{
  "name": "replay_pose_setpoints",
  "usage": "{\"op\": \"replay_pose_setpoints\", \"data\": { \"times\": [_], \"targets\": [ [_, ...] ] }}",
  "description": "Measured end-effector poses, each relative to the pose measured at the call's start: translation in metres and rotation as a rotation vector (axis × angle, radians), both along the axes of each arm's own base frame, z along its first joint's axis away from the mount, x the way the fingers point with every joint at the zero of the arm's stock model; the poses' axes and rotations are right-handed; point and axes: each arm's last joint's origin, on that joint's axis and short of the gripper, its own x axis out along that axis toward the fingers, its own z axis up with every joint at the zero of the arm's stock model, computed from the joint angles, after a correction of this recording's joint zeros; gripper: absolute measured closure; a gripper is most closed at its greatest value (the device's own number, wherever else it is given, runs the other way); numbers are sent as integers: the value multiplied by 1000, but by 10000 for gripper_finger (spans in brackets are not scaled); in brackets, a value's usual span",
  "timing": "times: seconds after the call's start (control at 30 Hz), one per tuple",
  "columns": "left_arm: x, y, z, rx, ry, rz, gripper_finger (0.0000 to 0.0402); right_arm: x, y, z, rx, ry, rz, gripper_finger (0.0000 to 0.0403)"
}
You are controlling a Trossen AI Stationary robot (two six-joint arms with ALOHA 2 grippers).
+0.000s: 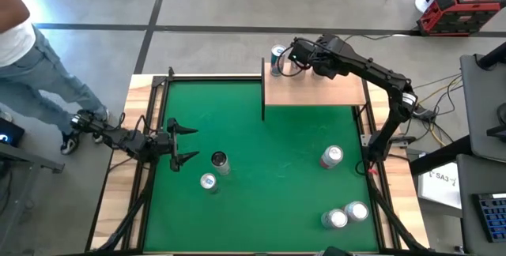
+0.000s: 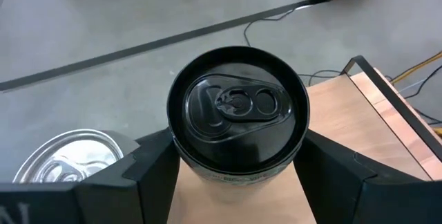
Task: Place canned beverage on shelf
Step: Put the top white-yellow soda can on the shelf, then put the top pink-white soda can on the shelf
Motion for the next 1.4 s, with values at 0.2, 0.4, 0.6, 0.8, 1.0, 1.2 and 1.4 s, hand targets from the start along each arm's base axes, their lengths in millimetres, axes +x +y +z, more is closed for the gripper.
{"op": "replay_pose_setpoints", "data": {
  "times": [0.2,0.4,0.6,0.8,1.0,1.2,1.4],
  "targets": [
    [0,0,0,0,0,0,41,0,0,0,11,26,25,163],
    [0,0,0,0,0,0,41,0,0,0,15,29,31,163],
    [0,0,0,0,0,0,41,-1,1,1,22,28,33,148],
    [0,0,0,0,0,0,41,-3,2,1,33,31,36,108],
    [0,0,0,0,0,0,41,-5,5,4,34,21,42,71],
    [0,0,0,0,0,0,41,-8,11,11,29,18,66,43],
    [0,0,0,0,0,0,41,-10,29,13,91,27,108,39]
  ]
}}
